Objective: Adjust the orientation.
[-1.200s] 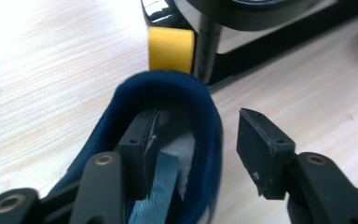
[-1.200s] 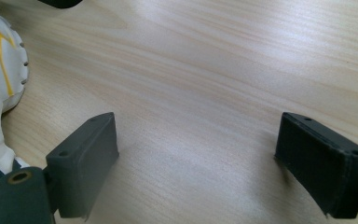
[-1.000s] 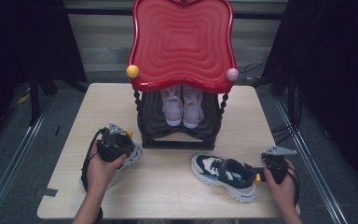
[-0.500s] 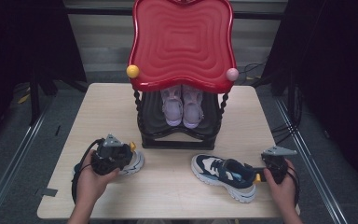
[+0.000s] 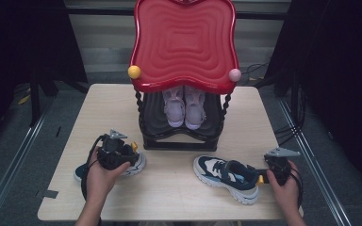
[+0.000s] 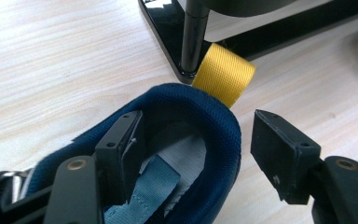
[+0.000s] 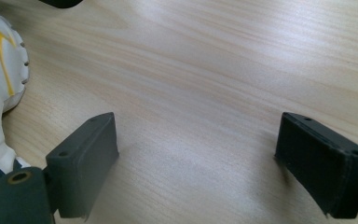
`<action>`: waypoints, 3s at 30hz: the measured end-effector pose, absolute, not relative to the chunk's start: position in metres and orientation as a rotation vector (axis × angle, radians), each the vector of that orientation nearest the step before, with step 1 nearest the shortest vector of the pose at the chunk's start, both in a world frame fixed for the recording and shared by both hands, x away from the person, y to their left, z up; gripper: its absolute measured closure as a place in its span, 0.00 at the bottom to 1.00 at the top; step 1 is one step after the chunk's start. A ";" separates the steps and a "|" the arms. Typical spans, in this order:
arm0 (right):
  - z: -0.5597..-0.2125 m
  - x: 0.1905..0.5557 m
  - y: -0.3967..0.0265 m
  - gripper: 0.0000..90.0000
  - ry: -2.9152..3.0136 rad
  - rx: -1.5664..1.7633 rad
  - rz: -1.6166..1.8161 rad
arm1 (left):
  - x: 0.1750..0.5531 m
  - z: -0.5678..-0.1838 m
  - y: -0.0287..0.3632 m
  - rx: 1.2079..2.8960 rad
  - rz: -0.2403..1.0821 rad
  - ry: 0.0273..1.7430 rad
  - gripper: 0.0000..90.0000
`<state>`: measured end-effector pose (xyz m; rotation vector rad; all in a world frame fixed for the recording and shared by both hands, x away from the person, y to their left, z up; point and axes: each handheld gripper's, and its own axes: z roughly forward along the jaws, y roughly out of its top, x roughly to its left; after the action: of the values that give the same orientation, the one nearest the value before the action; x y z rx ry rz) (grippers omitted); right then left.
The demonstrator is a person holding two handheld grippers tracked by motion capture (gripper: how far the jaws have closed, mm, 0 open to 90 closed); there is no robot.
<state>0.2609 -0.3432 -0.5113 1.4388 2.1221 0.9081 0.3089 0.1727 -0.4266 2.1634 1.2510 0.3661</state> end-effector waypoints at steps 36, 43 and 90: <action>-0.511 0.260 -0.342 0.13 2.120 1.446 0.903 | 0.279 -0.427 0.177 2.203 0.252 1.224 0.39; -0.511 0.260 -0.342 0.13 2.121 1.446 0.904 | 0.286 -0.434 0.164 2.222 0.280 1.277 0.35; -0.511 0.260 -0.342 0.13 2.122 1.441 0.905 | 0.280 -0.430 0.181 2.247 0.294 1.206 0.49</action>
<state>0.2602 -0.3418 -0.5112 1.4413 2.1217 0.9053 0.2796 0.1811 -0.4304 2.2467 1.2059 0.2939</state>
